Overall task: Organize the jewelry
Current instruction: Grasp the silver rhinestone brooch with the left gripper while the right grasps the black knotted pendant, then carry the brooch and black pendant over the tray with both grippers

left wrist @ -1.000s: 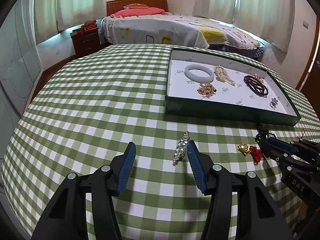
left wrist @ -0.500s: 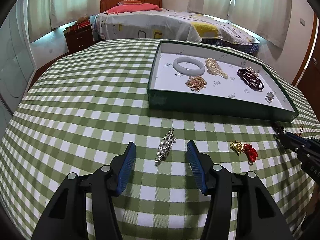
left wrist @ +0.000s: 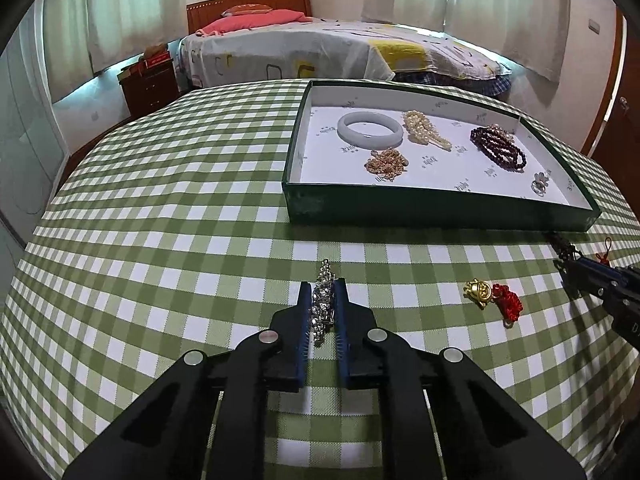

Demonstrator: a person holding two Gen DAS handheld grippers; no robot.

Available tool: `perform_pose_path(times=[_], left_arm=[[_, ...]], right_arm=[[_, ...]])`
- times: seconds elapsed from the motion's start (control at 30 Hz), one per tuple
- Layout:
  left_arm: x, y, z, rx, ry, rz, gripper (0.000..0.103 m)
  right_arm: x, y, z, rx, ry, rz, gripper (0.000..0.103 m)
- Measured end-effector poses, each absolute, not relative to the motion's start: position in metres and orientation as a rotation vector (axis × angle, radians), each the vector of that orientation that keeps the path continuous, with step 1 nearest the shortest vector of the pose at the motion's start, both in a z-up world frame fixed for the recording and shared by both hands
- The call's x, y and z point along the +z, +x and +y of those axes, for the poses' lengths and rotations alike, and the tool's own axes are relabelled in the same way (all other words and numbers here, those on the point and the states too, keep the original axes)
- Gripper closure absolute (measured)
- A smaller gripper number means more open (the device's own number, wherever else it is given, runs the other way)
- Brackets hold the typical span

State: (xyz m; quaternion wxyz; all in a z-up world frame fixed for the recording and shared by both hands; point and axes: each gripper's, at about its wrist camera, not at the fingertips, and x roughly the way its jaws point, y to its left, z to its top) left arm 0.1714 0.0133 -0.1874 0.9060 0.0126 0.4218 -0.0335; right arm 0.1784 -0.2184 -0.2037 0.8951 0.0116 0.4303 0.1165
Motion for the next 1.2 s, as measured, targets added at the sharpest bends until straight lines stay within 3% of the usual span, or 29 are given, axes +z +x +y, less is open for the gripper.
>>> perform_pose_path(times=[0.3, 0.7, 1.2], left_arm=[[-0.176, 0.164, 0.013, -0.080, 0.006, 0.847, 0.091], [-0.120, 0.162, -0.006, -0.155, -0.039, 0.721, 0.091], [-0.079, 0.212, -0.058, -0.262, -0.031, 0.592, 0.091]], right_arm=[[-0.190, 0.173, -0.221, 0.242, 0.054, 0.850, 0.085], [-0.139, 0.166, -0.220, 0.266, 0.086, 0.731, 0.085], [-0.092, 0.214, -0.220, 0.250, 0.068, 0.585, 0.085]])
